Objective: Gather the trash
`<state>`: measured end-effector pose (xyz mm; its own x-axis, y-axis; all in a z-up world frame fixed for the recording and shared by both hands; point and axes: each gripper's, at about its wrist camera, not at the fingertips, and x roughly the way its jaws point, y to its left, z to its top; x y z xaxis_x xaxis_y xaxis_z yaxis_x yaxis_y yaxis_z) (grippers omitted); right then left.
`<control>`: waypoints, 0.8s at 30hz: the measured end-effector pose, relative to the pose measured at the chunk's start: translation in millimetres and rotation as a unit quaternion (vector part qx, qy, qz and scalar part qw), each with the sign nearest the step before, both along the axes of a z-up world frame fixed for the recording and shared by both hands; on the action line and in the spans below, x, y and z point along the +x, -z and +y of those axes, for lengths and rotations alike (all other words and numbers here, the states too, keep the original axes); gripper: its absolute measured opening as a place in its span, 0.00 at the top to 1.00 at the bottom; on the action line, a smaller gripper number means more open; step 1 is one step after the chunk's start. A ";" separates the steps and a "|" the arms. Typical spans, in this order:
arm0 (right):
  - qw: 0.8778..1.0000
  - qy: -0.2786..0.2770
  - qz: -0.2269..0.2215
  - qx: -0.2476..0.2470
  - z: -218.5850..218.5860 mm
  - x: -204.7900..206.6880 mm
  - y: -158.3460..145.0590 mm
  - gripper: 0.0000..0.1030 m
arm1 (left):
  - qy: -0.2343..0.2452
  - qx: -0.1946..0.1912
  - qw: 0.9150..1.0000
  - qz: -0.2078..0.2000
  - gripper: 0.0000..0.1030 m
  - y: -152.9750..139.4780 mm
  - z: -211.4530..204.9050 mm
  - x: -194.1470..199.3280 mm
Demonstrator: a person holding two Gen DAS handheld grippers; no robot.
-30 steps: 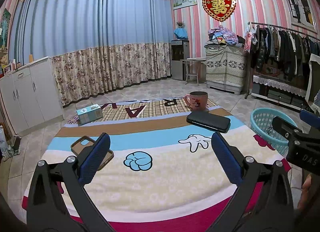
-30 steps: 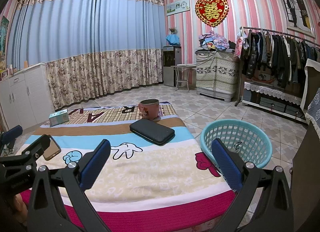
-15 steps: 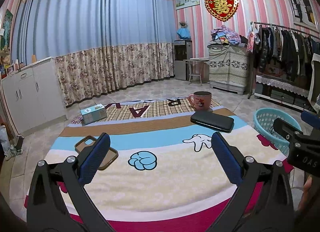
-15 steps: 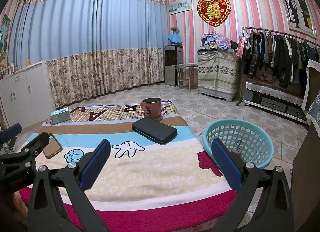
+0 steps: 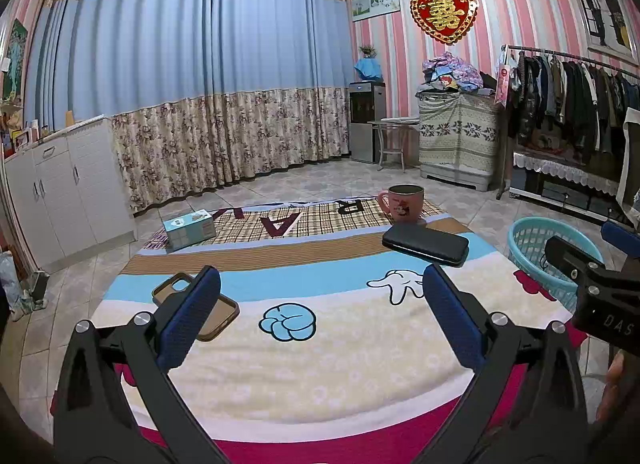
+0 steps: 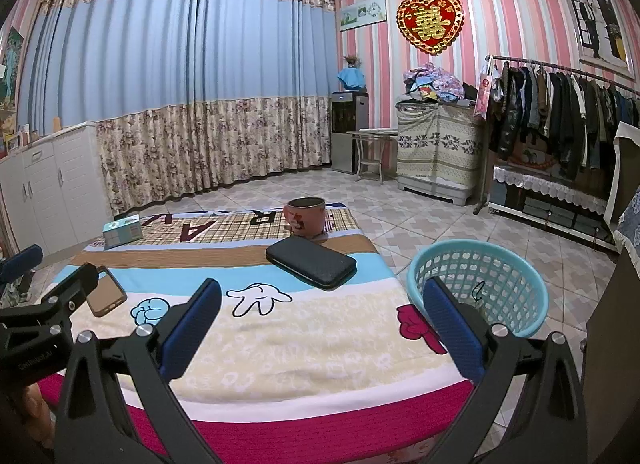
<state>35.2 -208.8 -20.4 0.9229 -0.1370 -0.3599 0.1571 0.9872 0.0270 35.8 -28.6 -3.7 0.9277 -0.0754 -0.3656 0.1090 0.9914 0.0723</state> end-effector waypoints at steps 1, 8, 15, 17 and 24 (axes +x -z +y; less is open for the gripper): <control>1.000 -0.001 -0.001 0.000 -0.1 -0.5 -0.7 0.04 | 0.001 -0.001 1.000 0.001 0.05 0.1 0.0 0.2; 1.000 -0.003 -0.001 -0.001 0.8 -0.9 -1.6 0.04 | 0.001 -0.004 1.000 0.001 0.05 -4.1 0.3 -2.3; 1.000 -0.003 -0.001 -0.001 1.7 0.2 -2.2 0.04 | 0.001 -0.004 1.000 0.002 0.05 -3.9 0.8 -2.2; 1.000 -0.003 -0.001 0.000 2.2 1.7 -2.3 0.04 | 0.001 -0.004 1.000 0.001 0.05 -3.6 1.2 -2.1; 1.000 -0.003 -0.001 -0.001 1.7 0.0 -1.3 0.04 | 0.000 -0.004 1.000 0.001 0.05 -3.6 1.1 -2.9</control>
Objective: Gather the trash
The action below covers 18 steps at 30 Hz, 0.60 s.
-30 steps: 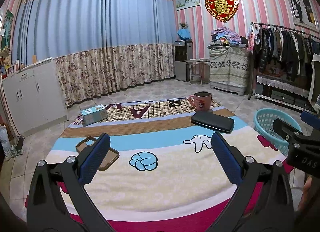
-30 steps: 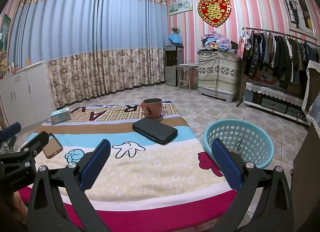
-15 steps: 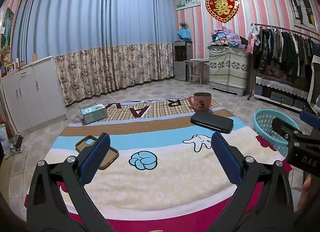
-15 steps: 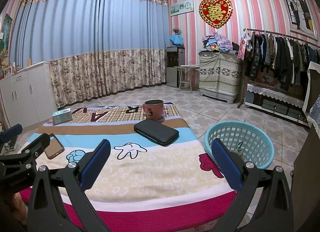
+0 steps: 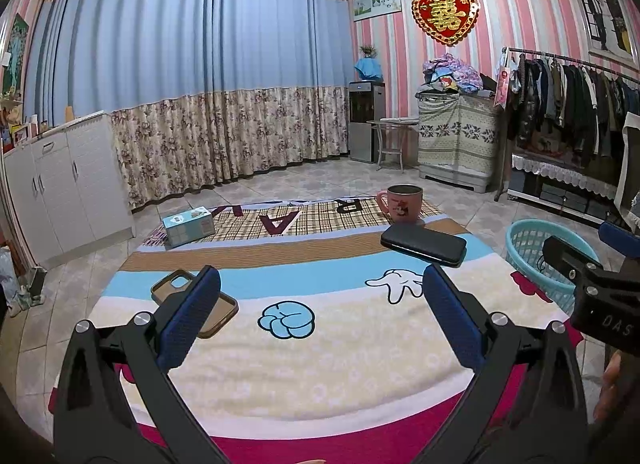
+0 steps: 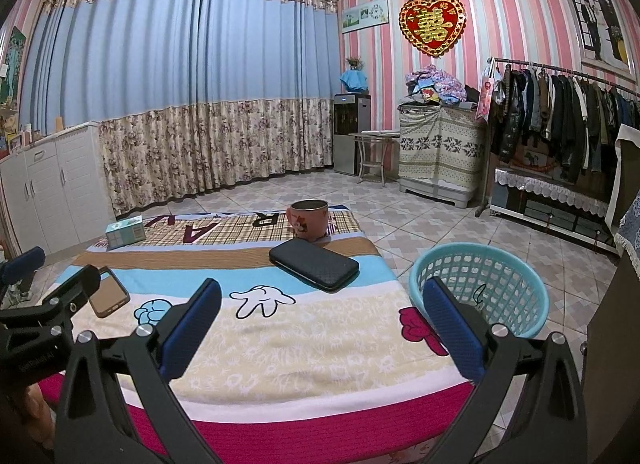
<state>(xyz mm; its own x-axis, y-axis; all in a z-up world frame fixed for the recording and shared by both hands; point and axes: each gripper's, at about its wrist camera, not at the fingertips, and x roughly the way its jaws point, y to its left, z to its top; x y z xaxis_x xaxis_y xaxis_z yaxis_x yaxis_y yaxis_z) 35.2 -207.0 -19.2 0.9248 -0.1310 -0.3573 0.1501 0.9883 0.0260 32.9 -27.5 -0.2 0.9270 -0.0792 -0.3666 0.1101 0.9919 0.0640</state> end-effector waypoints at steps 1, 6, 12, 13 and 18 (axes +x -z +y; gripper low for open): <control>1.000 0.000 0.000 0.000 0.4 1.0 -0.3 0.04 | 0.000 0.000 1.000 0.000 0.05 0.8 0.4 0.8; 1.000 0.000 0.000 0.000 0.4 0.5 0.4 0.04 | 0.001 -0.001 1.000 0.000 0.05 0.9 0.5 0.6; 1.000 0.000 0.000 0.000 0.1 0.3 1.0 0.04 | 0.000 -0.001 1.000 0.000 0.05 1.6 0.9 0.4; 1.000 0.000 0.000 0.000 0.3 0.9 1.1 0.04 | 0.001 -0.001 1.000 0.000 0.05 1.6 0.9 0.2; 1.000 0.000 -0.001 0.000 0.2 0.3 1.6 0.04 | 0.001 -0.001 1.000 0.000 0.05 2.1 1.0 0.2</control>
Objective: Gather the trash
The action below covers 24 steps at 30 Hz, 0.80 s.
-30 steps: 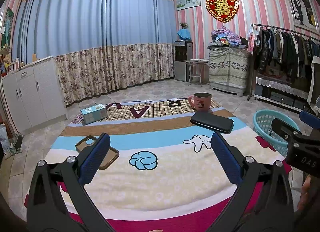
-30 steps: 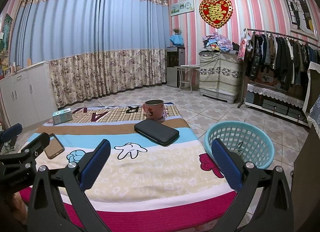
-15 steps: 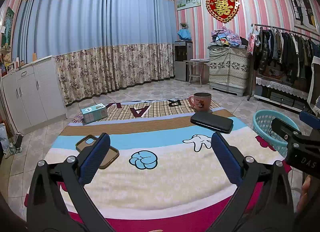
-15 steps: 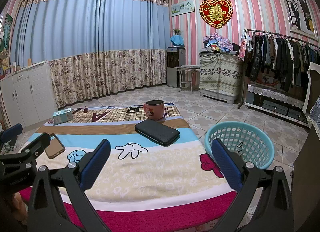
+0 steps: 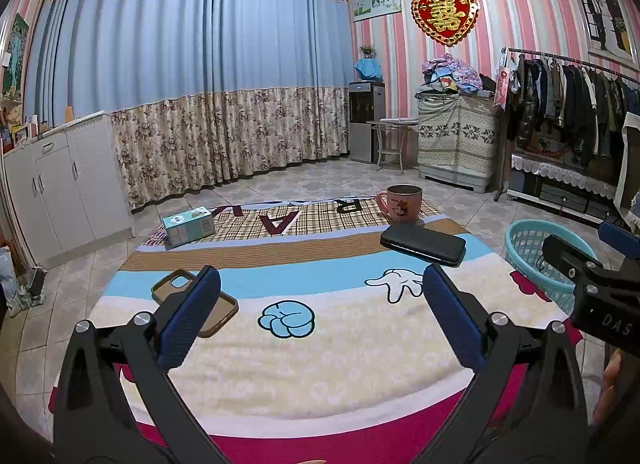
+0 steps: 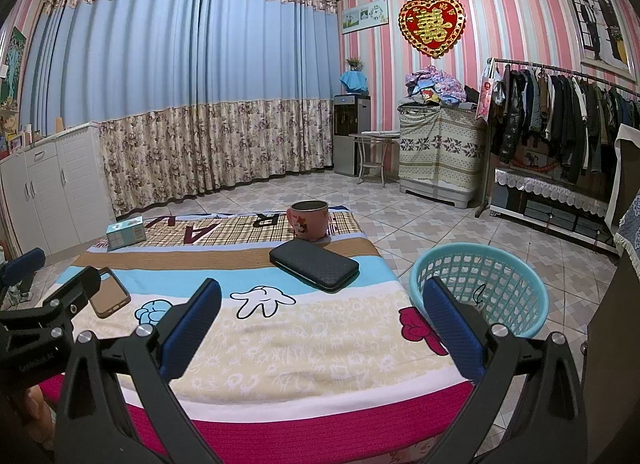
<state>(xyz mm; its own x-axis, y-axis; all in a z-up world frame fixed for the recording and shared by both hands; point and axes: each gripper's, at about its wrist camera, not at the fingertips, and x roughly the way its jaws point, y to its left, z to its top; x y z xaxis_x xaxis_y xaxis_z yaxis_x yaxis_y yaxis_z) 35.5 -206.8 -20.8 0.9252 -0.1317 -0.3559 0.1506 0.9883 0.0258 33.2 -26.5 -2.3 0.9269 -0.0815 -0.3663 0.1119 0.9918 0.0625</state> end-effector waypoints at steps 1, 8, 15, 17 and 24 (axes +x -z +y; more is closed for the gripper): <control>1.000 0.000 0.000 0.000 -0.3 -0.5 0.3 0.04 | 0.000 0.000 1.000 0.000 0.05 -0.2 0.0 -0.1; 1.000 0.000 0.000 0.000 -0.2 -0.6 0.9 0.04 | -0.001 -0.001 1.000 -0.001 0.05 0.1 0.2 -0.5; 1.000 0.000 -0.001 -0.001 0.7 0.7 0.8 0.04 | 0.003 -0.005 1.000 0.001 0.05 0.0 0.4 -0.6; 1.000 0.000 -0.001 0.000 1.4 -0.7 0.3 0.04 | 0.005 -0.008 1.000 0.001 0.05 -1.9 0.3 -2.5; 1.000 0.000 -0.001 -0.001 1.9 -0.5 0.6 0.04 | 0.002 -0.009 1.000 -0.004 0.05 -3.2 -1.9 -7.5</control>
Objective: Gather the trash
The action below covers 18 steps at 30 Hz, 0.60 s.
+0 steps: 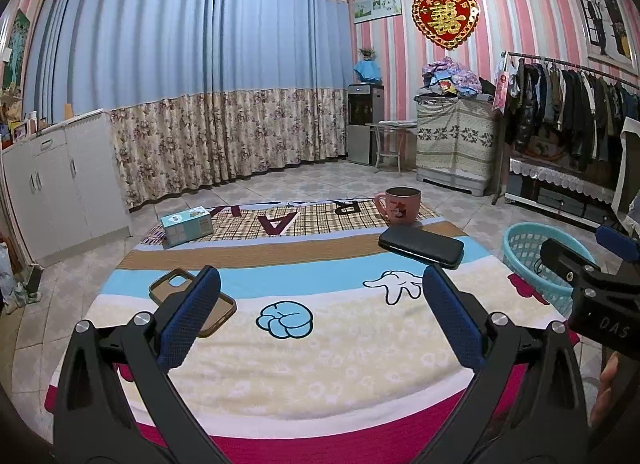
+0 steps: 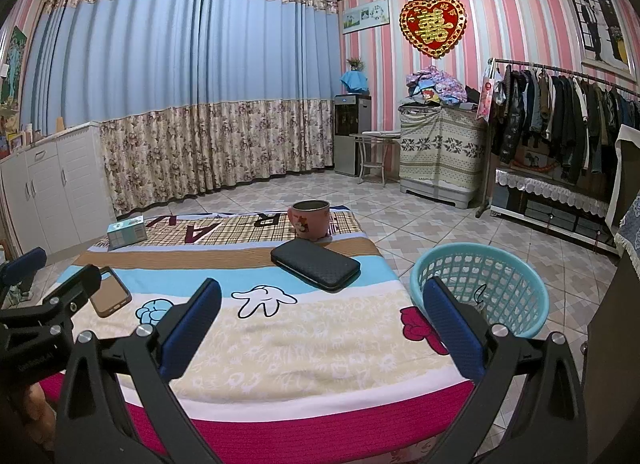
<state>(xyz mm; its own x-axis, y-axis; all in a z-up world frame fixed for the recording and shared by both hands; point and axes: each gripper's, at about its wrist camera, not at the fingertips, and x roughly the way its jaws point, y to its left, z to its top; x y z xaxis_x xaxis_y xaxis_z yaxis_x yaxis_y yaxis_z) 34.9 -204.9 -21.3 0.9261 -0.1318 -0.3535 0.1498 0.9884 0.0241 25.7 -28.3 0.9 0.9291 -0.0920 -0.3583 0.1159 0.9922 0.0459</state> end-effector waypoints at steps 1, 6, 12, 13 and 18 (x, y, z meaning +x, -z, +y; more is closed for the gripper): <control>1.000 0.000 0.000 0.000 0.5 0.8 -0.3 0.04 | 0.002 -0.001 1.000 0.001 0.05 -0.3 -0.7 -0.8; 1.000 0.000 0.000 0.000 0.3 0.1 0.7 0.04 | 0.011 -0.009 1.000 0.008 0.05 2.7 -2.4 4.3; 1.000 -0.001 0.000 0.000 0.5 0.0 1.0 0.04 | 0.012 -0.011 1.000 0.015 0.05 4.7 -5.6 6.2; 1.000 -0.002 -0.001 0.000 1.2 0.1 0.6 0.04 | 0.010 -0.011 1.000 0.014 0.05 5.3 -4.1 7.1; 1.000 -0.002 0.000 0.000 3.4 1.4 0.0 0.04 | 0.001 -0.013 1.000 0.010 0.05 6.1 -3.0 10.0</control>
